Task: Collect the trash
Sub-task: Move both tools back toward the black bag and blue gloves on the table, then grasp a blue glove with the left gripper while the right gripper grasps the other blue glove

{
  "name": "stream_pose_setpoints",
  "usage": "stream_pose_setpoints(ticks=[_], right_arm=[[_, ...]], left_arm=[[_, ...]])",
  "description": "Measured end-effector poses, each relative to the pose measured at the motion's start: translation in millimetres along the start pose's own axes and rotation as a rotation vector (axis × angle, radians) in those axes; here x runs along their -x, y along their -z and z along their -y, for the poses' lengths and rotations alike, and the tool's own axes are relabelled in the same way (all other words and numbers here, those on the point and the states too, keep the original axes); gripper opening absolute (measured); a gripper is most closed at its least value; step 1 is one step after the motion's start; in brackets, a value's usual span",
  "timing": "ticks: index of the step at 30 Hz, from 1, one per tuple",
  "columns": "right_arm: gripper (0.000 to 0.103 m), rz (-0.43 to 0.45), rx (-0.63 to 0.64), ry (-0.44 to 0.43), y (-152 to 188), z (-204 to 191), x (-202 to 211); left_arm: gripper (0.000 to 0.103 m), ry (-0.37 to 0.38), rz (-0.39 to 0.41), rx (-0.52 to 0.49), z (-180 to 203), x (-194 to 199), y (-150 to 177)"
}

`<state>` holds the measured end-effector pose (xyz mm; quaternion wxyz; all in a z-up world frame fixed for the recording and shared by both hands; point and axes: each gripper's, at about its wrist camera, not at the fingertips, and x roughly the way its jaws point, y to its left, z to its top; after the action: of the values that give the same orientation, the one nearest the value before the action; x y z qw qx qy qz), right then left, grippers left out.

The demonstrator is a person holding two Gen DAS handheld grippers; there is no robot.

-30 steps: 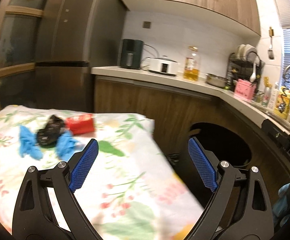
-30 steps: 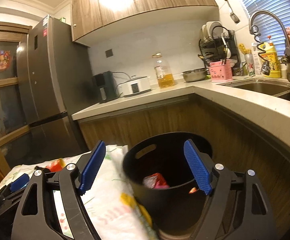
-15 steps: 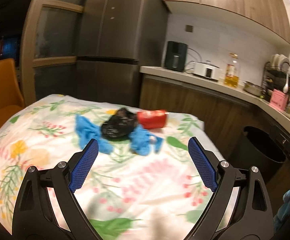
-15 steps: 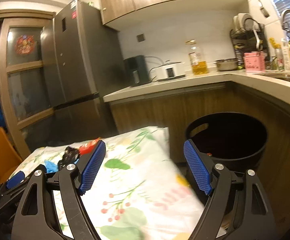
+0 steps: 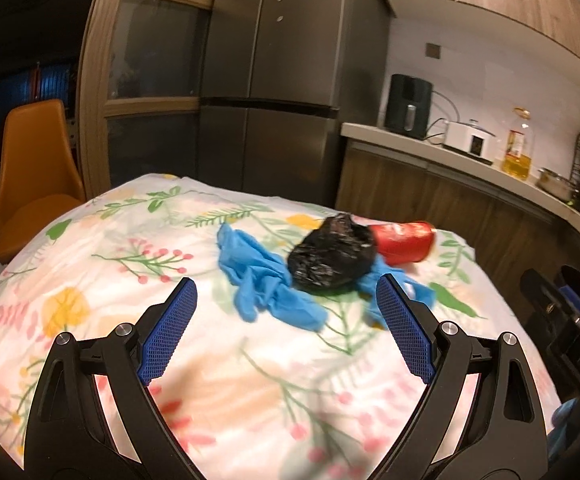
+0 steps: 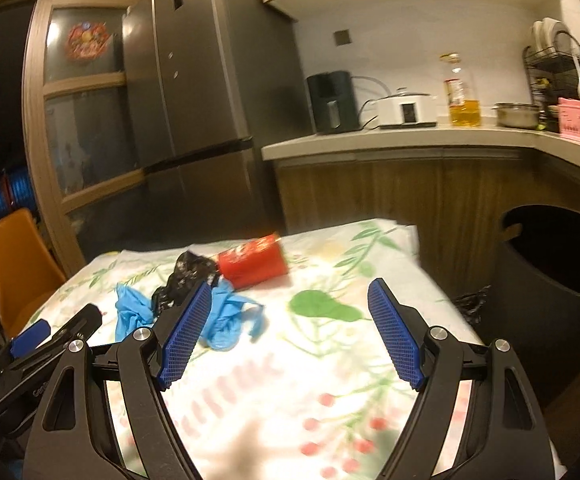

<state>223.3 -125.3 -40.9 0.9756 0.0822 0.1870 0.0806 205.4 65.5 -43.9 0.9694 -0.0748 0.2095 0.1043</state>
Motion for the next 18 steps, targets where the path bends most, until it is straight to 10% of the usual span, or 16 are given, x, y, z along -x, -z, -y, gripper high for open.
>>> stream_pose_setpoints(ticks=[14, 18], right_arm=[[0.078, -0.127, 0.034, -0.017, 10, -39, -82], [0.077, -0.142, 0.042, -0.011, 11, -42, -92]], left_arm=[[0.089, -0.071, -0.126, 0.087, -32, -85, -17], [0.075, -0.078, -0.211, 0.118, -38, -110, -15]])
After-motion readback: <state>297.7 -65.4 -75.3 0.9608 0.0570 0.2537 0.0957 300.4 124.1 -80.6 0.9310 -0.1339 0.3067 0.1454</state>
